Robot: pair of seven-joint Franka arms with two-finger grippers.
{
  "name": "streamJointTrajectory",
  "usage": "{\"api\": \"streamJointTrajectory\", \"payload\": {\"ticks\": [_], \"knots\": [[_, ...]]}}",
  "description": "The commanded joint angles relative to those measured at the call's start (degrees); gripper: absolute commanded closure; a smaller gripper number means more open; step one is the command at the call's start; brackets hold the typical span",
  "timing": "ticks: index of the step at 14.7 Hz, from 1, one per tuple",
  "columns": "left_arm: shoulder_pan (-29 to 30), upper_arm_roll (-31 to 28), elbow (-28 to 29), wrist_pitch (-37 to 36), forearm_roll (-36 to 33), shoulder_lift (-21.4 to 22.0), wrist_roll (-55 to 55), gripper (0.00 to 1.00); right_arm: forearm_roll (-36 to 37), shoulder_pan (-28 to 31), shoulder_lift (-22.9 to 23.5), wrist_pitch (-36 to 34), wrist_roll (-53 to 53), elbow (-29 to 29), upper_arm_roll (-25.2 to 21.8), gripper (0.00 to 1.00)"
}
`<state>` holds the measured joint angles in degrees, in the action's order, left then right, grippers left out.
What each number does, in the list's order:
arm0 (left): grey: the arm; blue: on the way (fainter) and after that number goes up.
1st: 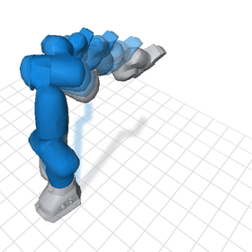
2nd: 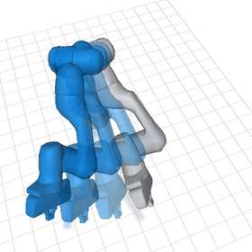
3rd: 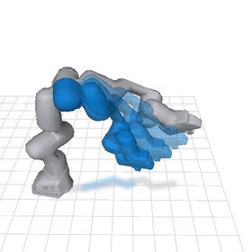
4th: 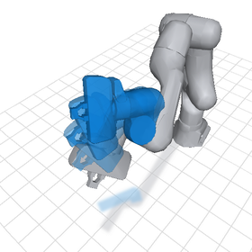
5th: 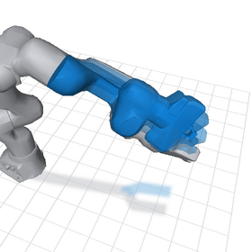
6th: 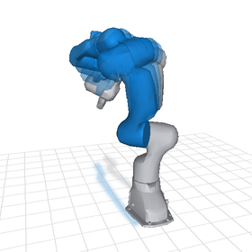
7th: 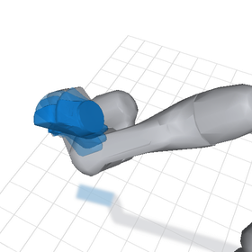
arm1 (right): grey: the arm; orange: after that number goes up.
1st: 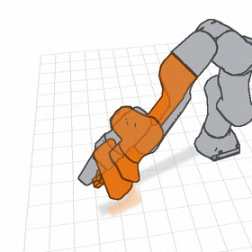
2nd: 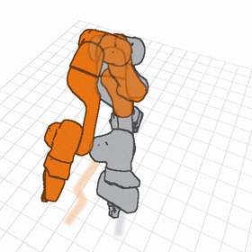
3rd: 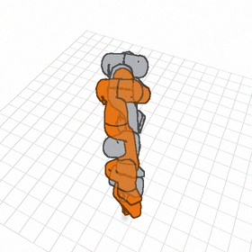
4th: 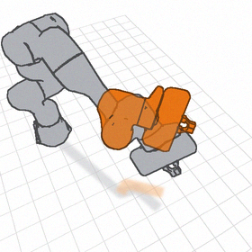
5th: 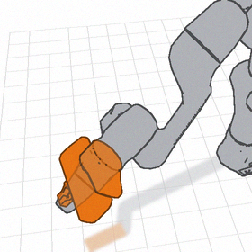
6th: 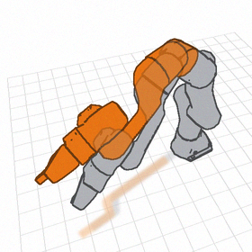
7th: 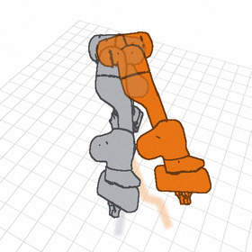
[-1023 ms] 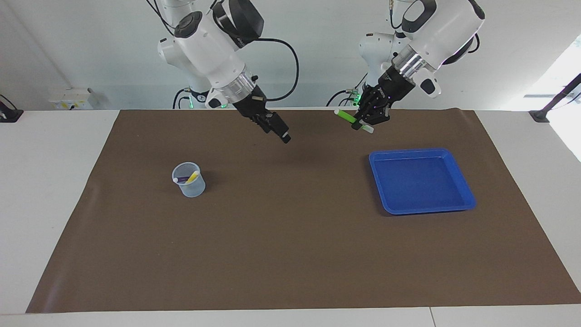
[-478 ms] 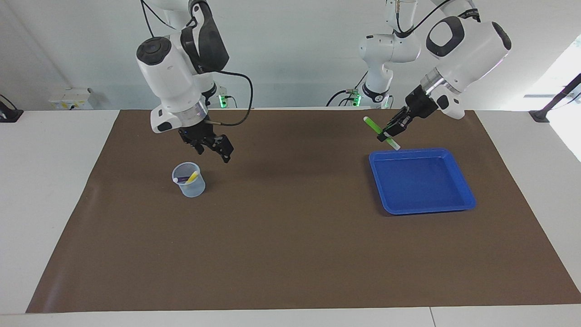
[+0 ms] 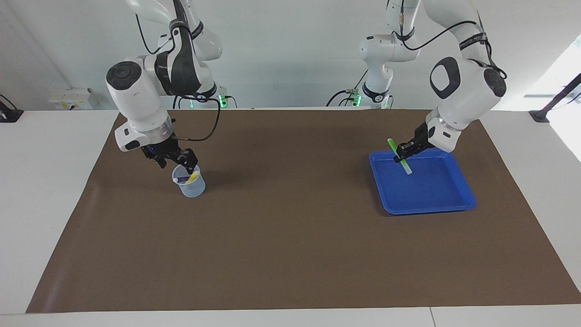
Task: Right arm passes pens to left for tray arrangement
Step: 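Place the green pen in the blue tray with the left gripper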
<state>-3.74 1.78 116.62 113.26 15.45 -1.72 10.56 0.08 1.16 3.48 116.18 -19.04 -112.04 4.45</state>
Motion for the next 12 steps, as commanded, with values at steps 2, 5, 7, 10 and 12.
{"api": "streamJointTrajectory", "payload": {"ticks": [2, 5, 7, 10, 12], "knots": [[-0.38, 0.24, -1.66, 5.81, -7.52, -7.4, -6.16, 1.0, 1.94, 1.48, -0.23, 7.39, 1.9, -6.25, 0.74, 0.11], [-0.12, 0.24, -1.83, 8.81, -10.18, -10.31, -8.71, 1.0, 2.56, 1.48, -0.32, 7.92, 2.16, -7.05, 0.82, 0.2], [-0.12, 0.24, -1.66, 11.09, -10.18, -11.19, -8.71, 1.0, 2.82, 1.57, -0.75, 11.86, 3.65, -9.67, 0.74, 0.23], [-0.12, 0.24, -1.31, 12.5, -10.18, -11.63, -8.54, 1.0, 2.83, 2.44, -0.93, 13.38, 4.71, -10.74, 0.74, 0.27], [-0.04, 0.24, -1.22, 12.6, -10.18, -11.9, -8.54, 1.0, 2.83, 2.53, -0.93, 13.46, 6.28, -10.74, 0.74, 0.42]]}}
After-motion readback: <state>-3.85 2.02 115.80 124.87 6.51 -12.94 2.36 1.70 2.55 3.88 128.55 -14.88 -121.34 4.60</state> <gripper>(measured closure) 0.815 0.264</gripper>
